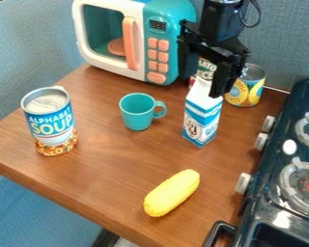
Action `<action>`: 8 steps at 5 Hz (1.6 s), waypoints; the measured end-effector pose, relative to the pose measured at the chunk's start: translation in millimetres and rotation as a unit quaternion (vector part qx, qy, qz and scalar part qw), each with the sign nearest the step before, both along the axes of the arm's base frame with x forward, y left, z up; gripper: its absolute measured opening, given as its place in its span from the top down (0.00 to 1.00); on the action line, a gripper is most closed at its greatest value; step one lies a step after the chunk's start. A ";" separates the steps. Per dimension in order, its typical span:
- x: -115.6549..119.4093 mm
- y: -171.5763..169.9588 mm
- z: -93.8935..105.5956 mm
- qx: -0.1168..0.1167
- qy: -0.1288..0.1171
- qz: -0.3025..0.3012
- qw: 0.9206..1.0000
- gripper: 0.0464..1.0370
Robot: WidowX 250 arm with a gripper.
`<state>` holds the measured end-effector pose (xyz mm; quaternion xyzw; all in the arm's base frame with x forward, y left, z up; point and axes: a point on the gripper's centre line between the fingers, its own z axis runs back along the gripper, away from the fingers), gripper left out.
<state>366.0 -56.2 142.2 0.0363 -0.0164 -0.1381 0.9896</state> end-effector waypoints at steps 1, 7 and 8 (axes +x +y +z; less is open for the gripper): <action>7.1 1.7 -4.2 0.011 0.010 0.012 1.000 0.04; 32.9 9.1 -12.8 0.028 0.029 0.046 0.998 0.04; 35.8 13.0 -15.7 0.033 0.034 0.054 0.997 0.04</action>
